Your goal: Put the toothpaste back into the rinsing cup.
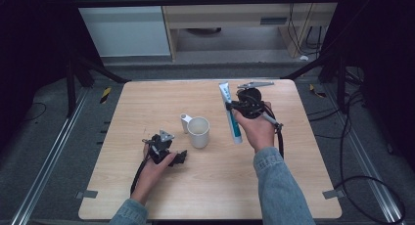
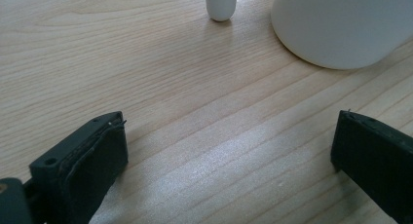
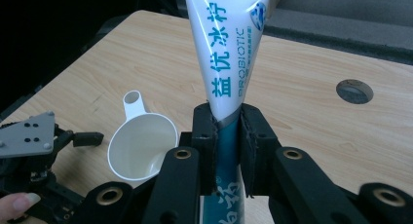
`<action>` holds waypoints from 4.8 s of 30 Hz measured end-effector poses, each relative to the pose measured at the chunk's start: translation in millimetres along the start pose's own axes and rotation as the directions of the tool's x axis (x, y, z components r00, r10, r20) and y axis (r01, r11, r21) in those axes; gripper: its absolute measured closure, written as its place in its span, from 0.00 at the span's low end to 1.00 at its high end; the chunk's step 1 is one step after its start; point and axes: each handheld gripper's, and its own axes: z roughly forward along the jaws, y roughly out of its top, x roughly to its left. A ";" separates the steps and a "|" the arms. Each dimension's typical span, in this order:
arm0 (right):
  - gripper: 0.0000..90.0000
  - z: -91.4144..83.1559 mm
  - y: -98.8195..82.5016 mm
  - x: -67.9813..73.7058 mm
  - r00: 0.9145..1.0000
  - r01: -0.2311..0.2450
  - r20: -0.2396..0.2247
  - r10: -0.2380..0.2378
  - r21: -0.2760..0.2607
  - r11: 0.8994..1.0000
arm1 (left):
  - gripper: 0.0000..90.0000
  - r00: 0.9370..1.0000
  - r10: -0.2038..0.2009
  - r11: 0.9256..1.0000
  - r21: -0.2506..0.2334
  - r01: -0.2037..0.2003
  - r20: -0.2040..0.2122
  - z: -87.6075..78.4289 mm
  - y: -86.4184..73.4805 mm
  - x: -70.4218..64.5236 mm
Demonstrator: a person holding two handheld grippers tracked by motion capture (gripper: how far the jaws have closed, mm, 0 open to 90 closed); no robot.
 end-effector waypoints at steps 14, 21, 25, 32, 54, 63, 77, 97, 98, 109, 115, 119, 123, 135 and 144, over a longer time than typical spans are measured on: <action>0.87 5.6 5.5 11.1 0.999 0.017 0.035 -0.014 -0.067 0.998 | 0.00 1.000 0.002 1.000 0.000 -0.002 0.000 -0.4 -0.3 -0.2; 0.87 6.7 10.9 25.1 0.997 0.059 0.061 -0.051 -0.127 0.990 | 0.00 1.000 0.000 1.000 0.001 0.000 -0.001 -0.1 0.0 -0.4; 0.87 7.4 11.4 29.8 0.995 0.073 0.076 -0.062 -0.148 0.986 | 0.00 1.000 0.000 1.000 0.001 0.000 -0.002 0.0 0.0 -0.5; 0.87 11.4 16.6 35.9 0.996 0.078 0.067 -0.067 -0.187 0.979 | 0.00 1.000 -0.001 1.000 0.000 0.001 -0.002 -0.3 -0.3 -0.8; 0.87 29.3 25.6 54.0 0.997 0.074 0.038 -0.066 -0.285 0.956 | 0.00 1.000 0.003 1.000 -0.002 -0.003 0.004 -1.8 -2.0 -2.4; 0.87 36.4 24.2 64.1 0.997 0.081 0.034 -0.073 -0.344 0.935 | 0.00 1.000 0.013 1.000 -0.002 -0.013 0.013 -2.4 -2.6 -2.0; 0.87 56.4 18.7 78.3 0.997 0.080 0.011 -0.082 -0.371 0.925 | 0.00 0.999 0.028 1.000 -0.005 -0.028 0.030 -6.5 -6.9 -0.7; 0.87 55.6 1.3 85.3 0.997 0.073 0.019 -0.072 -0.440 0.895 | 0.00 0.999 0.033 0.999 -0.001 -0.033 0.031 -8.1 -8.1 0.0; 0.87 55.3 -0.5 84.8 0.997 0.072 0.019 -0.071 -0.440 0.895 | 0.00 0.999 0.032 0.999 -0.001 -0.032 0.031 -8.0 -8.1 0.0; 0.87 62.7 -23.6 78.7 0.996 0.094 0.043 -0.084 -0.429 0.898 | 0.00 0.999 0.024 1.000 -0.002 -0.024 0.026 -7.4 -7.5 -0.7; 0.87 67.0 -29.5 74.8 0.996 0.086 0.040 -0.076 -0.423 0.902 | 0.00 0.999 0.024 1.000 -0.002 -0.024 0.026 -7.4 -7.5 -0.7; 0.87 69.5 -32.1 75.7 0.996 0.086 0.037 -0.077 -0.431 0.898 | 0.00 0.999 0.024 1.000 -0.002 -0.024 0.026 -7.4 -7.5 -0.7; 0.87 72.6 -35.0 74.9 0.997 0.082 0.036 -0.074 -0.430 0.899 | 0.00 0.999 0.024 1.000 -0.001 -0.024 0.026 -7.4 -7.5 -0.7; 0.87 88.9 -50.7 74.6 0.997 0.082 0.032 -0.075 -0.403 0.912 | 0.00 0.999 0.029 1.000 0.003 -0.029 0.026 -7.7 -7.5 -0.4; 0.87 92.9 -59.3 75.9 0.996 0.091 0.034 -0.084 -0.389 0.917 | 0.00 0.999 0.029 1.000 0.003 -0.029 0.026 -7.7 -7.5 -0.4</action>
